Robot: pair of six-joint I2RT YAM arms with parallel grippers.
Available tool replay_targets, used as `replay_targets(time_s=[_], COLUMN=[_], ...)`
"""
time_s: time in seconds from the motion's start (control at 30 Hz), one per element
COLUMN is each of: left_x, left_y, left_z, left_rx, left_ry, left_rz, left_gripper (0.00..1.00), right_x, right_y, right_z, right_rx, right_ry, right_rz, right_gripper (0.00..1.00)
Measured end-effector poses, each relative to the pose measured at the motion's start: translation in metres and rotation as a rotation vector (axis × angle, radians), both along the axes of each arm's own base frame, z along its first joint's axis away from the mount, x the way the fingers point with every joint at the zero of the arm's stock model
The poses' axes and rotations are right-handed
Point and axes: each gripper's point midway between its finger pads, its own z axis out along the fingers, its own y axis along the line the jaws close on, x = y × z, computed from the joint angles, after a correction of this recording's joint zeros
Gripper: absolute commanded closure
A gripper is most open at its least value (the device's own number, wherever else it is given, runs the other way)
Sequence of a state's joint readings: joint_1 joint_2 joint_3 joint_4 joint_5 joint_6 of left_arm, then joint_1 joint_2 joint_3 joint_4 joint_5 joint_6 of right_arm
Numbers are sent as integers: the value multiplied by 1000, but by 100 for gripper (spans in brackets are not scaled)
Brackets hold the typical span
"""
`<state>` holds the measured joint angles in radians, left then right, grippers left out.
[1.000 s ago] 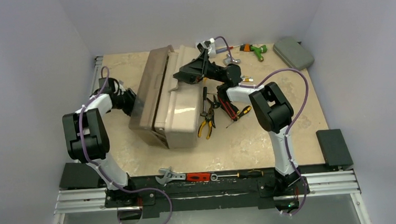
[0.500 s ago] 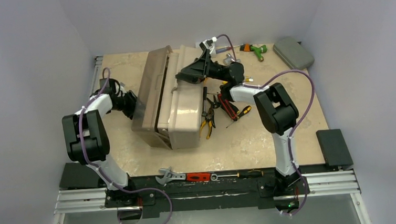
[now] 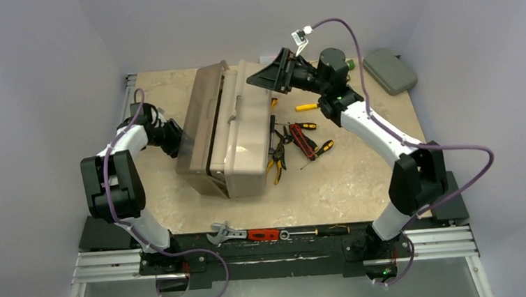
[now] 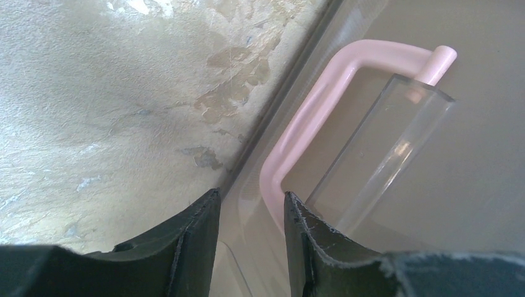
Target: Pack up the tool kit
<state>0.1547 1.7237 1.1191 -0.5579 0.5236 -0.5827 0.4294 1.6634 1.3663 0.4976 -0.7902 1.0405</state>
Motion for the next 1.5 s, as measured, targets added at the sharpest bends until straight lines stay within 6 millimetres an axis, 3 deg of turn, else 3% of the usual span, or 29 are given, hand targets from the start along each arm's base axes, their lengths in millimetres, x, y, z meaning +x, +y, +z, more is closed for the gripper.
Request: replay_targets(time_s=[0.1,0.23,0.43,0.47,0.57,0.77,0.9,1.1,1.5], left_x=[0,-1,-6,-7,-8,-12,-13,-9,-23], left_y=[0,-3,-18,-21,-27,-43,-50,-45,-18], left_z=[3,14,25,27,34,54,61,76,114], left_rx=[-1,4,22,28,41,62,70,104,222], left_ry=[-7,-41,-69,-75,-99,-150,-163,-172,-190], left_rz=[0,-6,-43,-50,-66,-102,-119,-109,-80], left_gripper=[59,59,59,59,59,59,59,59,58], right_x=[15,18,-5,-11,-14,-16,-12,-2,40], right_y=[-18,-42,-47,-42,-34,-36,-36,-26,25], right_z=[-19,-71,-177,-184,-181,-186,-187,-183,-181], right_rx=[-148,-331,-486,-463,-421,-370,-317,-307,-296], right_ry=[44,128,332,357,343,335,355,348,298], right_rz=[-187,-315,-222,-175,-119,-81,-57,-46,-119], right_gripper=[1,1,1,1,2,15,18,18,21])
